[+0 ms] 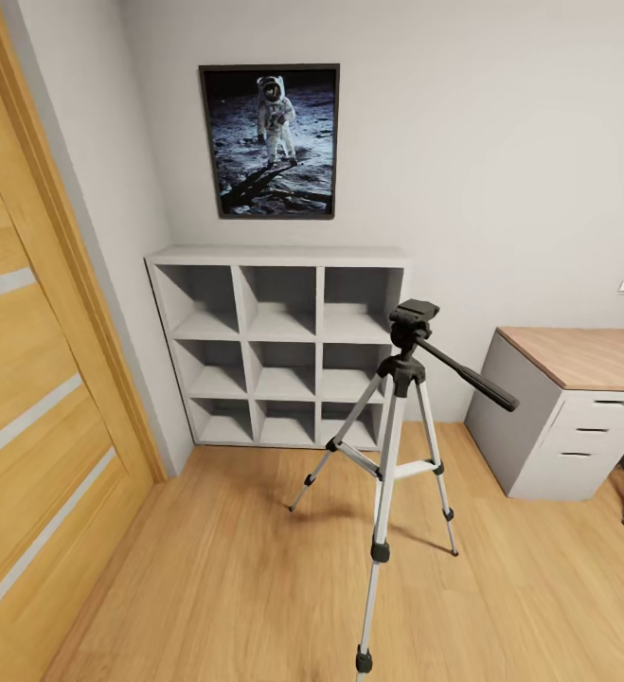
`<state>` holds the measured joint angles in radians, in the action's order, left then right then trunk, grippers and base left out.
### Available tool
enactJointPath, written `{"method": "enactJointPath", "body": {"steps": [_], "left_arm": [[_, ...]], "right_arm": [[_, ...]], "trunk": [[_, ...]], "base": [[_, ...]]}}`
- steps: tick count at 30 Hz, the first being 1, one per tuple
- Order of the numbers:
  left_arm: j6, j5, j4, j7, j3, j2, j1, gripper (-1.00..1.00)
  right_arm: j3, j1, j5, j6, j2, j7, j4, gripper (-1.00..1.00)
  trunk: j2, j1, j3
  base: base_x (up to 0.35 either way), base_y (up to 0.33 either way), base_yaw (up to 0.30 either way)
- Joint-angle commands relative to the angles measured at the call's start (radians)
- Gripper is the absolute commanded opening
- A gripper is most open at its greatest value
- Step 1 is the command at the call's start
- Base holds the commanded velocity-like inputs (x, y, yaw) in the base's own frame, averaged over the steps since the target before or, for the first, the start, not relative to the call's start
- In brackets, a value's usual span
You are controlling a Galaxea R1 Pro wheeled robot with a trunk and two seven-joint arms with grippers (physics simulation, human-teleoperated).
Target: Attach the digital camera to the camera tripod in the bedroom.
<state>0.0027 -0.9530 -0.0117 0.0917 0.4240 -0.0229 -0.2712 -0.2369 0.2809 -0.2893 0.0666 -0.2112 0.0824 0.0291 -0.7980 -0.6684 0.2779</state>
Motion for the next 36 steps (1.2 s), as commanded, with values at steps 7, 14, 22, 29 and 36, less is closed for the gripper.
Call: {"method": "enactJointPath", "body": {"steps": [7, 14, 22, 29, 36], "left_arm": [[0.001, -0.022, 0.000, -0.003, 0.000, 0.025, 0.000, -1.00], [0.002, -0.025, 0.008, -0.003, -0.001, 0.027, 0.000, -1.00], [0.004, -0.026, 0.010, -0.003, -0.001, 0.026, 0.000, -1.00], [0.003, -0.026, 0.010, -0.003, -0.002, 0.025, 0.000, -1.00], [0.001, -0.026, 0.010, -0.004, -0.001, 0.024, 0.016, -1.00]], "right_arm": [[-0.009, 0.001, -0.010, 0.004, -0.001, 0.003, 0.003, 1.00], [-0.009, 0.001, -0.010, 0.005, -0.001, 0.003, 0.003, 1.00], [-0.009, 0.001, -0.010, 0.005, -0.001, 0.003, 0.003, 1.00], [-0.009, 0.001, -0.010, 0.003, -0.002, 0.003, 0.003, 1.00], [-0.009, 0.001, -0.010, 0.005, -0.006, 0.003, 0.003, 1.00]], "trunk": [[-0.001, 0.000, 0.001], [-0.001, 0.000, 0.001], [-0.001, 0.000, 0.001], [-0.001, 0.000, 0.001], [-0.001, 0.000, 0.001]], "base": [[0.000, 0.000, 0.000], [0.000, 0.000, 0.000], [0.146, 0.000, 0.000], [0.238, 0.051, 0.000], [0.015, 0.005, 0.000]]}}
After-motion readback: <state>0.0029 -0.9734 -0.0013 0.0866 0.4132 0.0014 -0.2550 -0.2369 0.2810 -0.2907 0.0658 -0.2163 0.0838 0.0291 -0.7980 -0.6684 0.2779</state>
